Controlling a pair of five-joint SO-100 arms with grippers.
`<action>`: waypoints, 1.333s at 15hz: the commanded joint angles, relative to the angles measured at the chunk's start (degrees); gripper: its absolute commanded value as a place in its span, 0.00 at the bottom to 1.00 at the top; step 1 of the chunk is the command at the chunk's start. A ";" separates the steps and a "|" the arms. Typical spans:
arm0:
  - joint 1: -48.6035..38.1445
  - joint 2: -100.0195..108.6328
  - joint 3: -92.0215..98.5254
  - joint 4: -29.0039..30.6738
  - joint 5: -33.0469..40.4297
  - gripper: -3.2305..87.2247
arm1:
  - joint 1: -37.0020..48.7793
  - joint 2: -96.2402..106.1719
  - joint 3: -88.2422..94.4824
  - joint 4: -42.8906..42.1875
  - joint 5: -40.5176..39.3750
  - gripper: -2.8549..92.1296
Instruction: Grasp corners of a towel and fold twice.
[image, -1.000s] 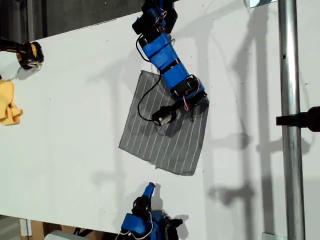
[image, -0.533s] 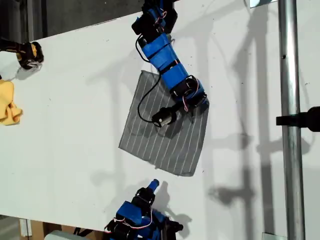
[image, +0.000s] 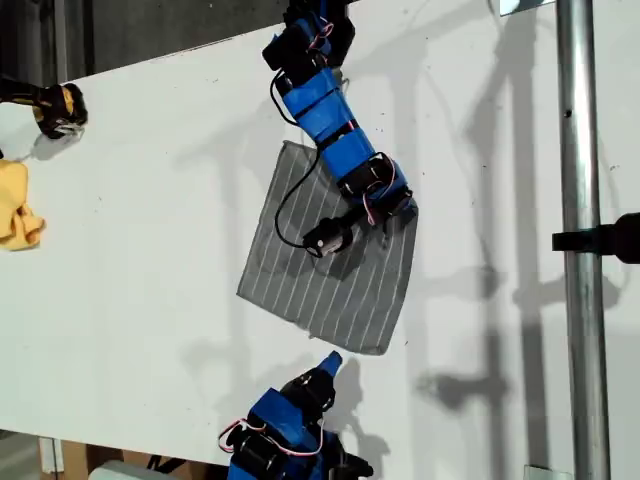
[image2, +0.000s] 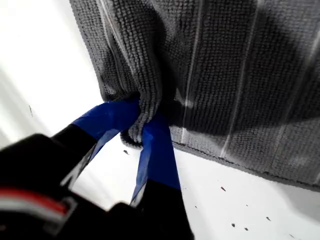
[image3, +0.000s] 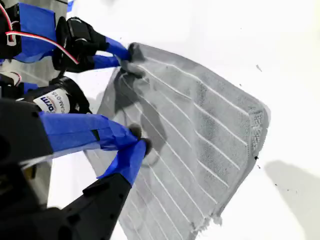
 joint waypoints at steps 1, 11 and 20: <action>0.00 0.62 1.14 0.53 -0.88 0.29 | 1.05 2.37 -0.88 -0.97 -0.53 0.03; -3.16 -5.27 23.47 -12.30 6.24 0.39 | 0.35 2.64 -0.97 -2.02 -0.53 0.03; -2.20 -22.68 20.74 -20.39 0.00 0.36 | 0.35 2.64 -1.14 -2.72 -0.62 0.03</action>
